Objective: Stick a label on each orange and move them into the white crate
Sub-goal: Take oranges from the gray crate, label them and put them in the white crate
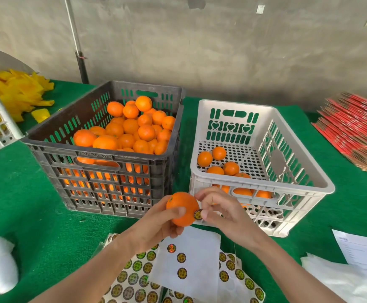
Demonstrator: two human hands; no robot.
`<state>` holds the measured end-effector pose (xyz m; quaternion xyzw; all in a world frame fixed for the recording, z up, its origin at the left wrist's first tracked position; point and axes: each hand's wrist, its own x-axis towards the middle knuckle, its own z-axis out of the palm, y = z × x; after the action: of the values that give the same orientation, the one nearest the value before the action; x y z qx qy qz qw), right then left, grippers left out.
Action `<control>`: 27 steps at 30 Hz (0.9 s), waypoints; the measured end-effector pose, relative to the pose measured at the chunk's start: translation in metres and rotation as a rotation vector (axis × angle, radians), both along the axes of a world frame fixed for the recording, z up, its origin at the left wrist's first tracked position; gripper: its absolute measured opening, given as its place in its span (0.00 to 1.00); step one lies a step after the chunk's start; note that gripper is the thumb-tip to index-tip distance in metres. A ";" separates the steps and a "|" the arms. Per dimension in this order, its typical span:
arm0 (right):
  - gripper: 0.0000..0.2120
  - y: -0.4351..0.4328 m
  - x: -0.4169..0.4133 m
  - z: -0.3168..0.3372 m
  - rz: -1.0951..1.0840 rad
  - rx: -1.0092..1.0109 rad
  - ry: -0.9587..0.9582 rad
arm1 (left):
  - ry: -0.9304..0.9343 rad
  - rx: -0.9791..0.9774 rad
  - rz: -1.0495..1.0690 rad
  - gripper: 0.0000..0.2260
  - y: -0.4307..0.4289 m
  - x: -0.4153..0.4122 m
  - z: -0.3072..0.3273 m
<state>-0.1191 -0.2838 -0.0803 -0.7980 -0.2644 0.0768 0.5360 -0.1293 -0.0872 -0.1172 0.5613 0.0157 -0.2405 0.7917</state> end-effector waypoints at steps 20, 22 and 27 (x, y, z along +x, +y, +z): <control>0.15 0.011 0.006 0.019 -0.147 -0.364 -0.297 | -0.205 0.324 0.011 0.28 -0.005 0.000 0.018; 0.21 0.009 0.005 0.021 -0.178 -0.316 -0.163 | -0.276 0.379 -0.020 0.33 -0.001 -0.003 0.024; 0.29 0.023 -0.005 0.032 -0.005 -0.114 -0.237 | -0.562 0.490 0.012 0.34 0.000 0.005 0.062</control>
<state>-0.1243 -0.2608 -0.0479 -0.8313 -0.3193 -0.0045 0.4549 -0.1240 -0.0870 -0.0554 0.7782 -0.1417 -0.0615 0.6088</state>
